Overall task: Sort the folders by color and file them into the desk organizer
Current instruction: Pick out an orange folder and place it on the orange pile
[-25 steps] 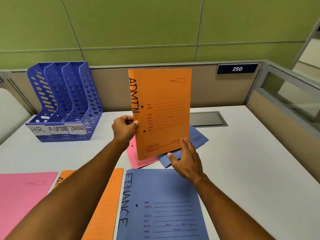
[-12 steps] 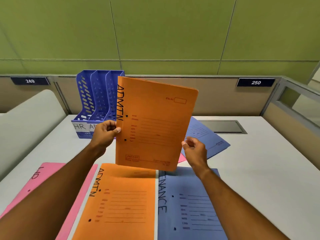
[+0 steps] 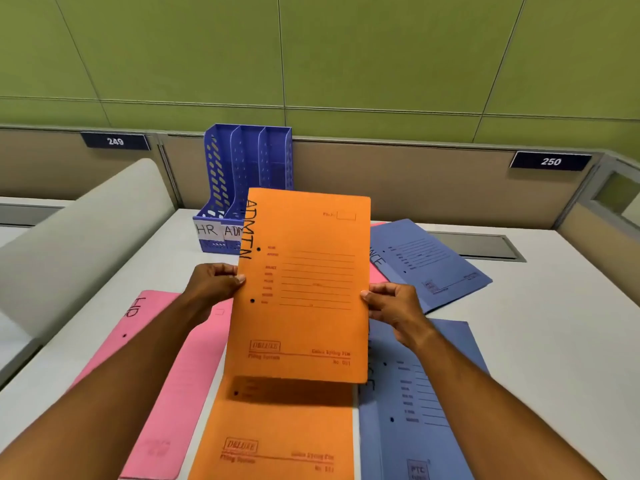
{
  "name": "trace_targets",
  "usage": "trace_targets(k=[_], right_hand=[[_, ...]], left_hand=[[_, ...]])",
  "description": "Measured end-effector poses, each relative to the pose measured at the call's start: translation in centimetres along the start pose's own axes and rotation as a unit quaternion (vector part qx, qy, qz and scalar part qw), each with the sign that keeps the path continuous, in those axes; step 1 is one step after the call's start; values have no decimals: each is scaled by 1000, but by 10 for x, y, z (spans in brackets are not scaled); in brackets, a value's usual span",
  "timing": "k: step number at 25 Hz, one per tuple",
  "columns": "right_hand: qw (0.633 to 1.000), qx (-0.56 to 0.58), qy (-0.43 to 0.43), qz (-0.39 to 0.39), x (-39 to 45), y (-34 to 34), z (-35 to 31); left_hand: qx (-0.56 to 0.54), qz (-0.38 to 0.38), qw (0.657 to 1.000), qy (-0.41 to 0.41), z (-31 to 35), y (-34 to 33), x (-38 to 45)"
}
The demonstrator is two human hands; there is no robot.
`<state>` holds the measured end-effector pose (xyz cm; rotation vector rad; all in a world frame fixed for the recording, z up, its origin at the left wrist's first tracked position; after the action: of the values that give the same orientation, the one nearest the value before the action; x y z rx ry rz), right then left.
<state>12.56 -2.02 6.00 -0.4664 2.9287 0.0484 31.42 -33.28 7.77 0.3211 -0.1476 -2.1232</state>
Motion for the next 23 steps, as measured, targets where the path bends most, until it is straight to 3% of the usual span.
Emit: trace_targets(k=[13, 23], right_hand=[[968, -190, -160, 29, -42, -9, 79], [940, -282, -190, 33, -61, -13, 109]], left_hand=[[97, 11, 991, 96, -104, 33, -29], [153, 22, 979, 130, -138, 40, -48]])
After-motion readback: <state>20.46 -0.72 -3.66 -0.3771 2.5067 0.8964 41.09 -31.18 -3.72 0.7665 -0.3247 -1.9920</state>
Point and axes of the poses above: each hand's wrist, its own x-axis towards the middle knuckle, its own y-axis out of the back of the hand, z = x × y, the point moved 9 cm from there along x, towards the middle knuckle, and after that the axes turned 10 degrees about z, right-handed, at the moved point
